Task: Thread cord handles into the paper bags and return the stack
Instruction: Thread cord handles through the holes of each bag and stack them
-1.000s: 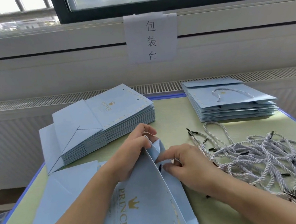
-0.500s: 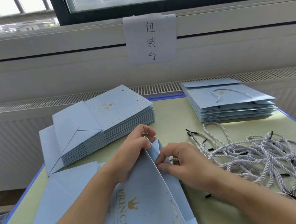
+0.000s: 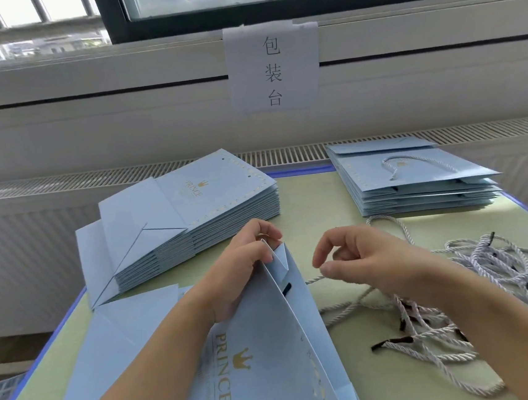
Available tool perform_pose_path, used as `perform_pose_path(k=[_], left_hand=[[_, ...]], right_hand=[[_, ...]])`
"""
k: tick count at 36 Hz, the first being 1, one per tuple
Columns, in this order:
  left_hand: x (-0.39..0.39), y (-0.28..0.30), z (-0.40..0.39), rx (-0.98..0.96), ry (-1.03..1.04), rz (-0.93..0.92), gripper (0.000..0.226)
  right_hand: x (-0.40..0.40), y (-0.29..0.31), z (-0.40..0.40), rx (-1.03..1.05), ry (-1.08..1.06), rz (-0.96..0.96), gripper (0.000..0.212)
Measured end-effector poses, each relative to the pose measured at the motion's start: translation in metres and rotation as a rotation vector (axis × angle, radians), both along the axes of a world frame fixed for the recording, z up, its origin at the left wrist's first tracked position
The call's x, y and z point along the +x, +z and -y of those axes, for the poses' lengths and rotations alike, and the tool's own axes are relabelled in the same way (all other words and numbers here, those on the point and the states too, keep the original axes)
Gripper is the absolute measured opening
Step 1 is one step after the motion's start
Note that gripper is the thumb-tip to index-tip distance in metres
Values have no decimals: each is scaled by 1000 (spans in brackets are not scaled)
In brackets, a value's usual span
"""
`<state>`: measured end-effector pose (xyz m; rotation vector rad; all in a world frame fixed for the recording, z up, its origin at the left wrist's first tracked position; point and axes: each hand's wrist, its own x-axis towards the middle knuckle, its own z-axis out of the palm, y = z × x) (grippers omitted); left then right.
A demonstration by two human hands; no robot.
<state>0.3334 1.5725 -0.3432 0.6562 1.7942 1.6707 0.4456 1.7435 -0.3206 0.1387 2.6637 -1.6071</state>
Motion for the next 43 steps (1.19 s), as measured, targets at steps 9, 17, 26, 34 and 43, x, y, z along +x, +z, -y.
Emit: perform_pose_path(k=[9, 17, 26, 34, 43], left_hand=[[-1, -1, -1, -14, -8, -6, 37], [0, 0, -2, -32, 7, -37, 38], [-2, -2, -2, -49, -10, -48, 39], [0, 0, -2, -44, -1, -27, 42], [-1, 5, 2, 38, -74, 81, 40]], right_hand=[[4, 20, -52, -608, 37, -85, 45], [11, 31, -85, -959, 7, -260, 28], [22, 44, -120, -1049, -37, -490, 29], [34, 51, -115, -826, -274, -687, 17], [50, 45, -26, -618, 185, -465, 10]])
